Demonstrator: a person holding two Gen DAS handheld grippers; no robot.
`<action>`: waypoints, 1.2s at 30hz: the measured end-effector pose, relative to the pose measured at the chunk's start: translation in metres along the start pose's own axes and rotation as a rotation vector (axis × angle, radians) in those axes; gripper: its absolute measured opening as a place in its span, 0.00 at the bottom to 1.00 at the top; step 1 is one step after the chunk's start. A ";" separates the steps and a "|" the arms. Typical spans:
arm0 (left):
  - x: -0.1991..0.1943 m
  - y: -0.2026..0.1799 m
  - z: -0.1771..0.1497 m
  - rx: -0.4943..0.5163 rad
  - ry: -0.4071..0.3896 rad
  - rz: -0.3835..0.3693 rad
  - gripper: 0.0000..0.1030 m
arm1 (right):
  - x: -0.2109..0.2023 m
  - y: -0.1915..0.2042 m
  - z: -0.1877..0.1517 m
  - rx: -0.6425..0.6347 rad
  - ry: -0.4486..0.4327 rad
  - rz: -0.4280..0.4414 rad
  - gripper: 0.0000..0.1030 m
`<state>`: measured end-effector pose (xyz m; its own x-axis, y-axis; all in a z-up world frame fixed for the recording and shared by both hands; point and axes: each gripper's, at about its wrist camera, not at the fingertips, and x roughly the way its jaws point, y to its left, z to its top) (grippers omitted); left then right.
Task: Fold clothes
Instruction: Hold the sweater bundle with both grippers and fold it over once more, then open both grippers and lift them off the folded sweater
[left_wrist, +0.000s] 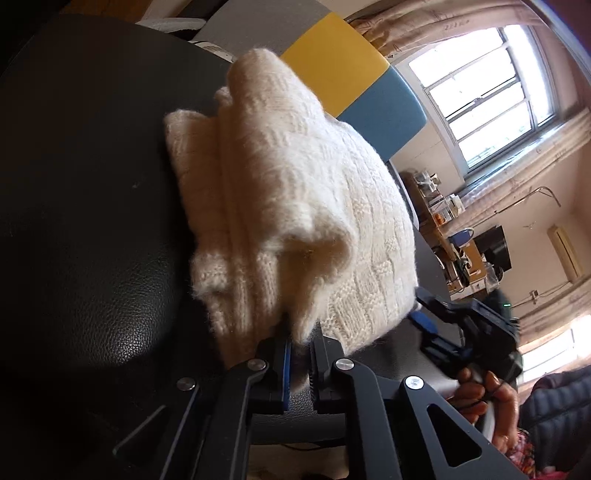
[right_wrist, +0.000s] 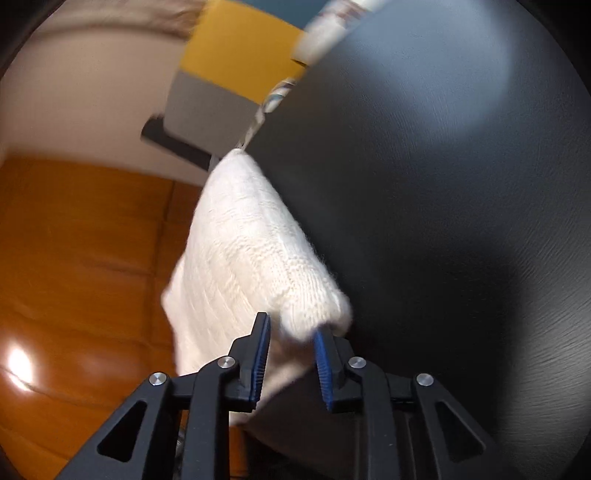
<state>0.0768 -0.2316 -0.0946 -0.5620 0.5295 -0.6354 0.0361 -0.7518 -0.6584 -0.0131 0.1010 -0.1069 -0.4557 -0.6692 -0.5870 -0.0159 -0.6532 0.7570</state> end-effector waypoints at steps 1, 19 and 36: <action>0.000 0.000 -0.001 -0.001 -0.001 -0.002 0.09 | -0.008 0.013 0.002 -0.074 -0.025 -0.035 0.25; -0.010 0.001 -0.007 -0.006 0.000 0.010 0.12 | 0.075 0.099 -0.071 -0.882 0.052 -0.300 0.24; -0.041 -0.101 0.069 0.186 -0.227 0.123 0.41 | 0.052 0.087 -0.102 -0.931 0.000 -0.292 0.24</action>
<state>0.0391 -0.2046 0.0255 -0.7337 0.3450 -0.5854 -0.0252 -0.8748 -0.4839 0.0527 -0.0265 -0.1009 -0.5457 -0.4363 -0.7154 0.5811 -0.8122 0.0521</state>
